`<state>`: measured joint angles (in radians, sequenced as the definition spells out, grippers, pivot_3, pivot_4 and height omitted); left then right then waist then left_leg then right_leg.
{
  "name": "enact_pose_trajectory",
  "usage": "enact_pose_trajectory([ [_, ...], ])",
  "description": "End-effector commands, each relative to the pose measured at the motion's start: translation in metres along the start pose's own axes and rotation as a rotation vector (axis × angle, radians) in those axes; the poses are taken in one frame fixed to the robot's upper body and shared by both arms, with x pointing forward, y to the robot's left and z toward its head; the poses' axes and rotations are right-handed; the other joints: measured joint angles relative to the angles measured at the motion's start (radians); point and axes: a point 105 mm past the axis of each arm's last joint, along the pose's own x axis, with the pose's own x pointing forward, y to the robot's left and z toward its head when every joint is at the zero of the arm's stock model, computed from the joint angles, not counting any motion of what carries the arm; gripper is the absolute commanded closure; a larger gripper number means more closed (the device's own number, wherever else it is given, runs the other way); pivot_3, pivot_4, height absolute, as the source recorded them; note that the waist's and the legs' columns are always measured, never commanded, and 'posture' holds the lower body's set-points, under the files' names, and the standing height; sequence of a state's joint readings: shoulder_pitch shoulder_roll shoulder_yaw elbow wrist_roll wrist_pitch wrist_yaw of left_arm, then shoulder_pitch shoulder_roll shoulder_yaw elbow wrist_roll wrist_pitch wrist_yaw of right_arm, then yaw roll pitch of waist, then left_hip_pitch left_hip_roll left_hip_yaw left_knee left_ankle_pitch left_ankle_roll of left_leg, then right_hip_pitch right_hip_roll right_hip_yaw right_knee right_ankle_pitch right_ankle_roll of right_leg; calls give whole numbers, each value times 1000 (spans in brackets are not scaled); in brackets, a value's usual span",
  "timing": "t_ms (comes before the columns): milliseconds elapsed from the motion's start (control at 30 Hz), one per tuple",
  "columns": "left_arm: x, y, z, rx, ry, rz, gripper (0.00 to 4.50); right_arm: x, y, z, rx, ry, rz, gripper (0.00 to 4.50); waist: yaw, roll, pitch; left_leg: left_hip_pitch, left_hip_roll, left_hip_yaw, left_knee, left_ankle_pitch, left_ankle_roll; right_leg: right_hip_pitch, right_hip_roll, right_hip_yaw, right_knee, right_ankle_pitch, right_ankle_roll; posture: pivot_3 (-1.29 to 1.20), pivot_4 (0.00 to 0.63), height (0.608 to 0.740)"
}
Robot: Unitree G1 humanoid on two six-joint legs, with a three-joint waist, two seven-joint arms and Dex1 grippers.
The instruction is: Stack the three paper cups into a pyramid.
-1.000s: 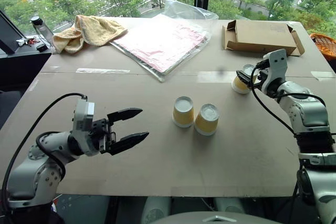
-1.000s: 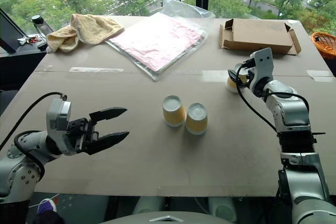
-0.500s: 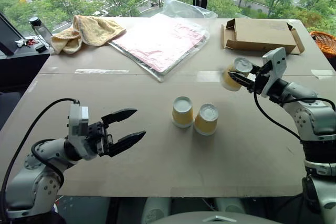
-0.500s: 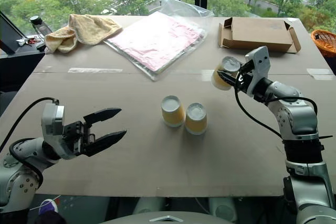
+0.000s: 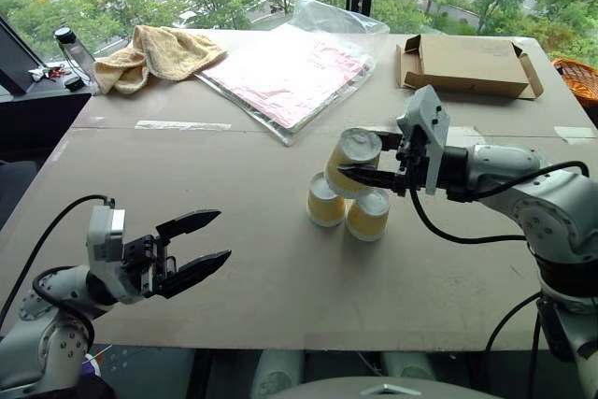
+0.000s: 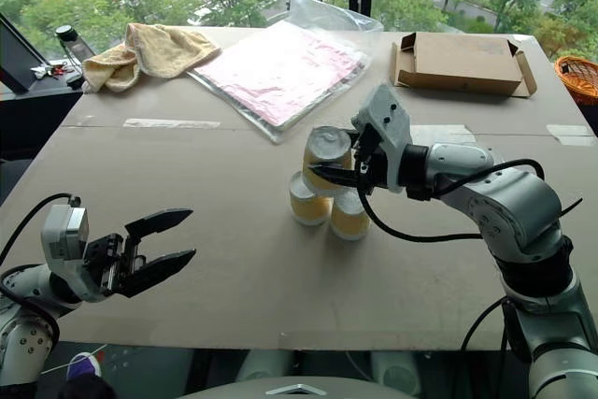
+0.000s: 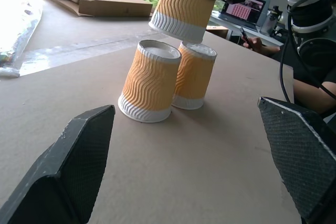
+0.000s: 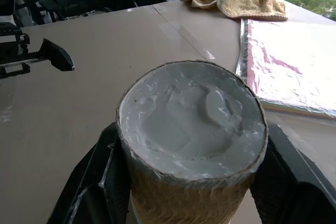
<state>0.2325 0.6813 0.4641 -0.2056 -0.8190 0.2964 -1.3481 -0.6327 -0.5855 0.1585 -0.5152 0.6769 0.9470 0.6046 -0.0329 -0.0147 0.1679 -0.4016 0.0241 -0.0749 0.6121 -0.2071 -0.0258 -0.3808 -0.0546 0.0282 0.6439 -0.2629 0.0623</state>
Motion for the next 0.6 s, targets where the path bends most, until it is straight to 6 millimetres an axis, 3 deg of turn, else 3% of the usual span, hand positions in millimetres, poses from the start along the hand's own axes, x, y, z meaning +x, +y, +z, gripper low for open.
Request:
enact_pose_trajectory([
  [33, 2, -4, 7, 41, -17, -18, 0, -2, 3, 0, -54, 26, 5, 1795, -1, 0, 0, 0, 0, 0, 0, 0, 0, 0, 0, 0, 0, 0, 0, 0, 150, 740],
  [167, 4, -6, 7, 38, -21, -22, 0, -6, 4, -5, -70, 45, 11, 120, 0, -1, 0, 0, 0, 0, 0, 0, 0, 0, 0, 0, 0, -1, -2, 0, 150, 740],
  [400, 15, -7, 5, 24, -26, -26, 0, -32, 9, 24, -168, -110, -5, 48, 3, -1, 0, 0, 0, 0, 0, 0, 0, 0, 0, 0, 0, 0, 0, 0, 150, 740],
  [600, 32, -7, 6, 14, -24, -41, 0, -71, 7, 15, -133, -182, -108, 48, 20, -3, 0, 0, 0, 0, 0, 0, 0, 0, 0, -1, 0, 0, 1, 0, 150, 740],
])
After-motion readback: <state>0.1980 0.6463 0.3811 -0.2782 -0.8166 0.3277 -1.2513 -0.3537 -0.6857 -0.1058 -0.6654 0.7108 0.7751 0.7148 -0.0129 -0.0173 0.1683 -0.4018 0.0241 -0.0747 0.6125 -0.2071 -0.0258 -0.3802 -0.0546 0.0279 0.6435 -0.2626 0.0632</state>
